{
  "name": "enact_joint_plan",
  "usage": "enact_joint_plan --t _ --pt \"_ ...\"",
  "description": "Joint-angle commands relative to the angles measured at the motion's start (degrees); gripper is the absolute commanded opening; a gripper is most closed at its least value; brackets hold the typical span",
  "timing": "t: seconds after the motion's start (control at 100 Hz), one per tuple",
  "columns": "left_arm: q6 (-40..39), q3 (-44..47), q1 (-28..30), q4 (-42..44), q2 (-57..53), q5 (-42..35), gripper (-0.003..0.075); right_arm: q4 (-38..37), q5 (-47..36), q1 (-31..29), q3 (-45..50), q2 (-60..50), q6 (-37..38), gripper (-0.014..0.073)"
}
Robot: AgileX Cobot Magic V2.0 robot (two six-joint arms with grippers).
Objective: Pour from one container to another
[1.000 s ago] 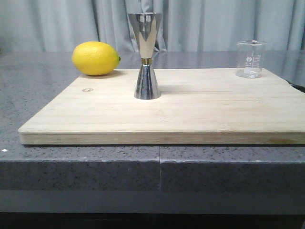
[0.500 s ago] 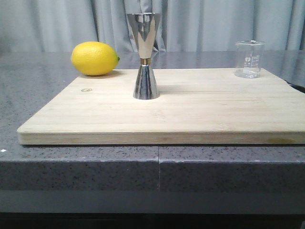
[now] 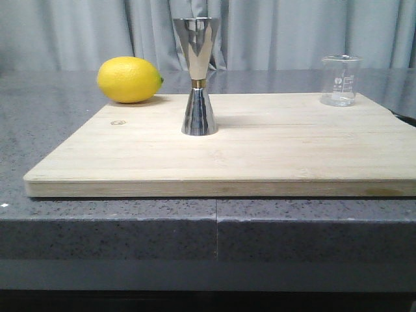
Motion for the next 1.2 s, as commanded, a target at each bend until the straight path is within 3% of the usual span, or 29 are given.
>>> enact_joint_plan --t 0.0,0.46,1.19 --pt "-0.03 1.18 0.03 -0.44 -1.41 -4.46 -0.0021 -1.16 -1.75 -0.48 1.57 -3.57 0.93 -0.0069" --pt "-0.03 1.18 0.03 -0.44 -1.41 -4.46 -0.0021 -2.01 8.25 -4.06 1.57 -9.16 3.51 -0.0069" --pt "-0.03 1.18 0.03 -0.44 -1.41 -4.46 -0.0021 -3.96 10.36 -4.06 1.57 -9.16 4.31 -0.0069"
